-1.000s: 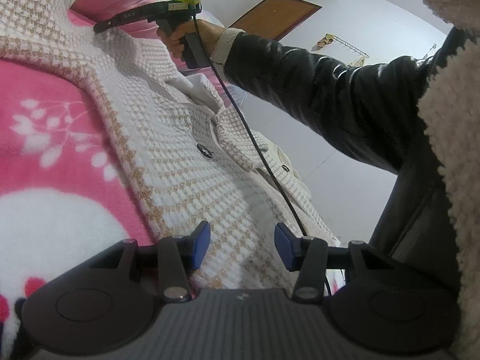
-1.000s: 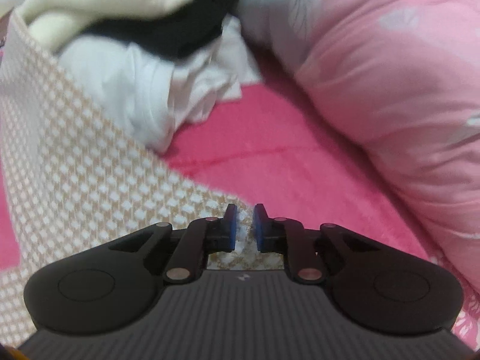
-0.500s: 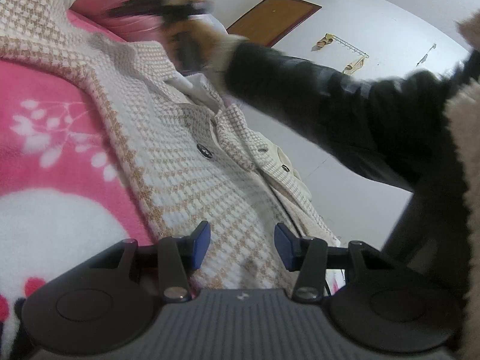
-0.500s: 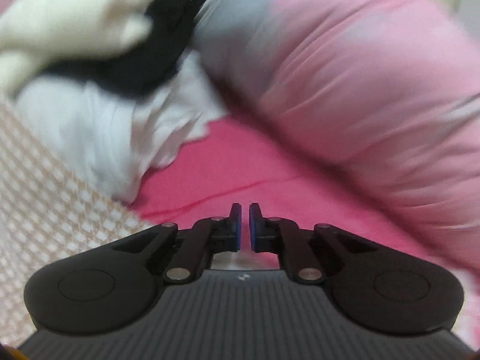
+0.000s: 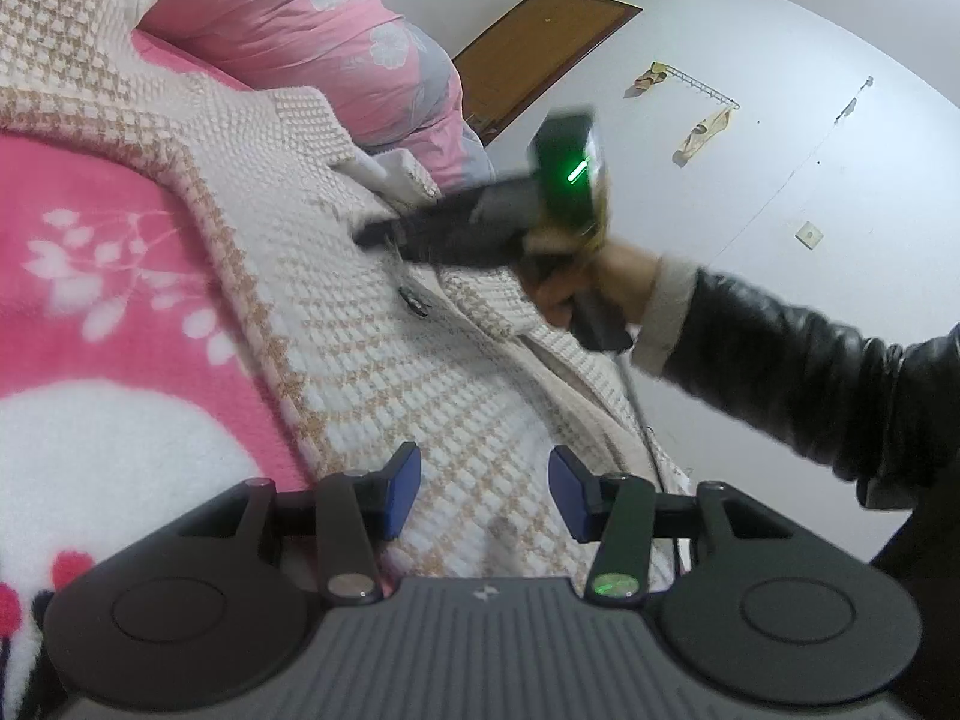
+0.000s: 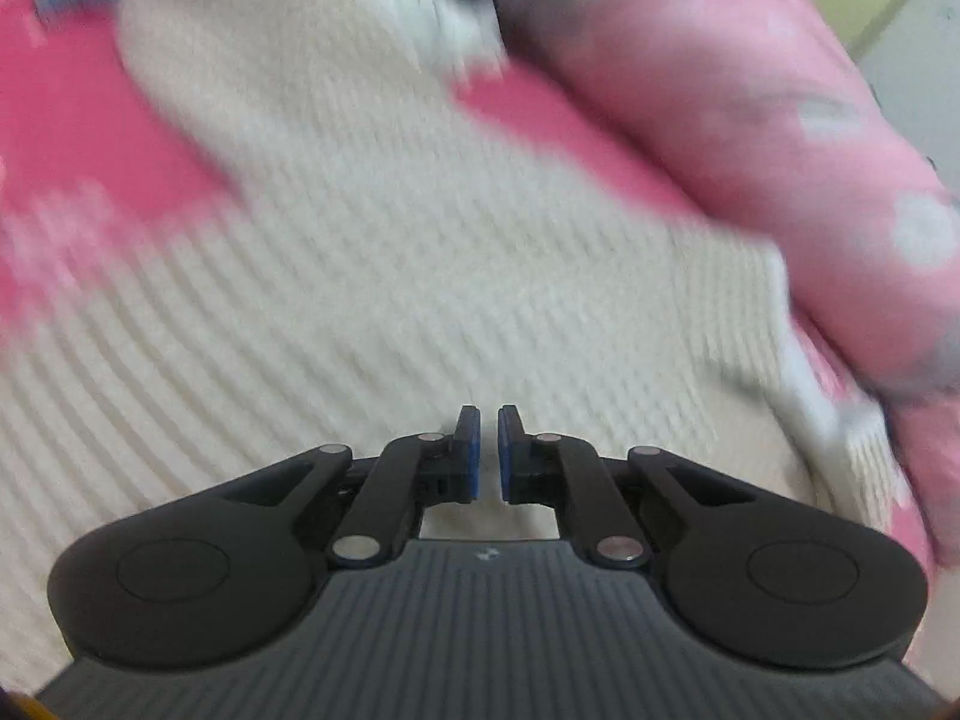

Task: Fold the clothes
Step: 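Pinch the cardigan fabric with the right gripper and release it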

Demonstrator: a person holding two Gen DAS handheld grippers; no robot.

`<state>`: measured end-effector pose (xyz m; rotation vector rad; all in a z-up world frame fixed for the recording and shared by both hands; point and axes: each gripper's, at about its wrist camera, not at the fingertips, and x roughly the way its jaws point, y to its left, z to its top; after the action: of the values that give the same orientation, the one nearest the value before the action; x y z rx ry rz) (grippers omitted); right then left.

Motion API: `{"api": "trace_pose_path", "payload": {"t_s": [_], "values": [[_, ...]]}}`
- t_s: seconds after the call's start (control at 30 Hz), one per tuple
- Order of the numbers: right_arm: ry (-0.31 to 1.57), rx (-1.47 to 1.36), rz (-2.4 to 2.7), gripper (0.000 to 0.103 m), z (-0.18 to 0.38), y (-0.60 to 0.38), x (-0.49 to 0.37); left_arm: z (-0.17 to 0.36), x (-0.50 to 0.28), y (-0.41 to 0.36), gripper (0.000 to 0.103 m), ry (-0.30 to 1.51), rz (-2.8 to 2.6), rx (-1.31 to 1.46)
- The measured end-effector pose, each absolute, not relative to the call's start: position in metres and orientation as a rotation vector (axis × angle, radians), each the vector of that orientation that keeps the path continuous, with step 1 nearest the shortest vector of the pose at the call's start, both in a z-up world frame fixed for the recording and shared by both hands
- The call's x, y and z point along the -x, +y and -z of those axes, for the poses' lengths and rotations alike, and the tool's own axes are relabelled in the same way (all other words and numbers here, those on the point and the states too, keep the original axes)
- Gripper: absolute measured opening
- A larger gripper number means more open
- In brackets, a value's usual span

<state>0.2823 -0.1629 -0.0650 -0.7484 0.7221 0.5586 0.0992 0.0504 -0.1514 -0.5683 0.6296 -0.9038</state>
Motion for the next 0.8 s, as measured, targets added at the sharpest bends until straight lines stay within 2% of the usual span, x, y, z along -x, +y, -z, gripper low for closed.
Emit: {"api": "trace_pose_path", "payload": {"t_s": [0.2,0.3,0.47,0.57,0.67,0.8], "values": [[0.782,0.703,-0.301,0.005,0.067,-0.209,-0.318,0.152,-0.102,0.054,0.049,0.631,0.906,0.568],[0.743,0.611,-0.354,0.004,0.046,-0.206,-0.318,0.153,-0.103,0.054,0.049,0.631,0.908,0.568],[0.784,0.443,-0.426,0.004,0.051,-0.201,-0.340,0.152,-0.099,0.056,0.049,0.631,0.909,0.567],[0.818,0.183,-0.325,0.009,0.053,-0.230,-0.377,0.152,-0.099,0.055,0.050,0.630,0.910,0.568],[0.854,-0.067,-0.247,0.027,0.061,-0.260,-0.409,0.152,-0.099,0.054,0.050,0.630,0.912,0.569],[0.928,-0.208,-0.255,0.029,0.081,-0.272,-0.419,0.152,-0.100,0.055,0.050,0.630,0.915,0.572]]}}
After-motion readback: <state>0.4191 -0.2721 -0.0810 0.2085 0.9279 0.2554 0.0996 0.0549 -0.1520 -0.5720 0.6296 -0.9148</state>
